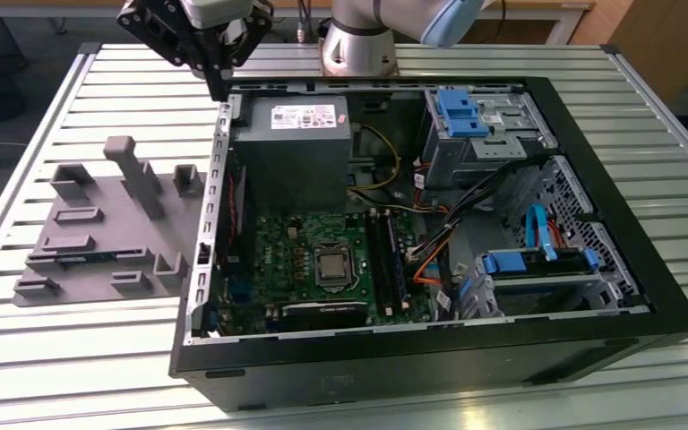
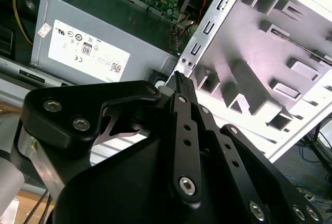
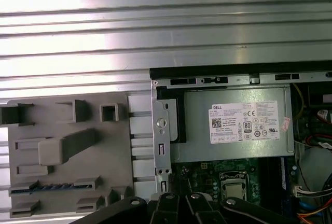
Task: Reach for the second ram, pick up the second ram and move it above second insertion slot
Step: 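Reach for the second ram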
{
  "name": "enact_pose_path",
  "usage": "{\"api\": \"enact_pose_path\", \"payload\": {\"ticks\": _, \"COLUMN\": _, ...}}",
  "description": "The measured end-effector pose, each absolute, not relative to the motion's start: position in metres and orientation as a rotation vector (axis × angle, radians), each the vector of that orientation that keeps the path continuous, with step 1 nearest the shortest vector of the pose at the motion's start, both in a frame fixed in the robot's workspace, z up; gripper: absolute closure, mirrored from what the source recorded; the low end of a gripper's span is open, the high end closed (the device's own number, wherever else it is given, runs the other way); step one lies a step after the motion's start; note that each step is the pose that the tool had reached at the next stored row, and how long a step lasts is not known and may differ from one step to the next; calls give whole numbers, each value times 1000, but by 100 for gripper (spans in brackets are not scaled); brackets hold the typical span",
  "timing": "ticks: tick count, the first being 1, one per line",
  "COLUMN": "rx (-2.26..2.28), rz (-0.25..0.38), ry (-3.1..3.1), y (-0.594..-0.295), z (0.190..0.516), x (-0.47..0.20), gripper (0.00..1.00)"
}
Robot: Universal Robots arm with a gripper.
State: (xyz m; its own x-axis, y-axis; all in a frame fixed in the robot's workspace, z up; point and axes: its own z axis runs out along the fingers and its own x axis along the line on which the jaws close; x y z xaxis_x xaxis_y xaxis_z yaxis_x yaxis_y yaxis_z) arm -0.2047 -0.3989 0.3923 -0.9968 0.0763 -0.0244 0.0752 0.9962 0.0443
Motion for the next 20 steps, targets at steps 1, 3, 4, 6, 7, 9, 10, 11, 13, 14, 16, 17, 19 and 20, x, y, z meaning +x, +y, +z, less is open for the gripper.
{"api": "enact_pose_path", "payload": {"ticks": 1, "rx": 118, "rz": 68, "ry": 3113, "y": -399, "z": 392, "x": -206, "gripper": 89}}
{"api": "enact_pose_path", "payload": {"ticks": 3, "rx": 118, "rz": 68, "ry": 3112, "y": -400, "z": 392, "x": -207, "gripper": 89}}
{"api": "enact_pose_path", "payload": {"ticks": 4, "rx": 118, "rz": 68, "ry": 3113, "y": -401, "z": 392, "x": -208, "gripper": 89}}
{"api": "enact_pose_path", "payload": {"ticks": 6, "rx": 118, "rz": 68, "ry": 3113, "y": -403, "z": 392, "x": -209, "gripper": 89}}
{"api": "enact_pose_path", "payload": {"ticks": 7, "rx": 118, "rz": 68, "ry": 3113, "y": -405, "z": 391, "x": -209, "gripper": 89}}
{"api": "enact_pose_path", "payload": {"ticks": 9, "rx": 118, "rz": 68, "ry": 3112, "y": -407, "z": 391, "x": -211, "gripper": 89}}
{"api": "enact_pose_path", "payload": {"ticks": 10, "rx": 118, "rz": 68, "ry": 3113, "y": -408, "z": 391, "x": -212, "gripper": 89}}
{"api": "enact_pose_path", "payload": {"ticks": 11, "rx": 117, "rz": 68, "ry": 3113, "y": -408, "z": 391, "x": -214, "gripper": 89}}
{"api": "enact_pose_path", "payload": {"ticks": 13, "rx": 117, "rz": 68, "ry": 3112, "y": -408, "z": 391, "x": -215, "gripper": 89}}
{"api": "enact_pose_path", "payload": {"ticks": 14, "rx": 117, "rz": 68, "ry": 3113, "y": -408, "z": 391, "x": -216, "gripper": 89}}
{"api": "enact_pose_path", "payload": {"ticks": 16, "rx": 117, "rz": 68, "ry": 3113, "y": -408, "z": 391, "x": -218, "gripper": 89}}
{"api": "enact_pose_path", "payload": {"ticks": 17, "rx": 117, "rz": 68, "ry": 3112, "y": -408, "z": 391, "x": -219, "gripper": 89}}
{"api": "enact_pose_path", "payload": {"ticks": 19, "rx": 117, "rz": 68, "ry": 3113, "y": -408, "z": 391, "x": -219, "gripper": 89}}
{"api": "enact_pose_path", "payload": {"ticks": 20, "rx": 117, "rz": 68, "ry": 3113, "y": -408, "z": 391, "x": -219, "gripper": 89}}
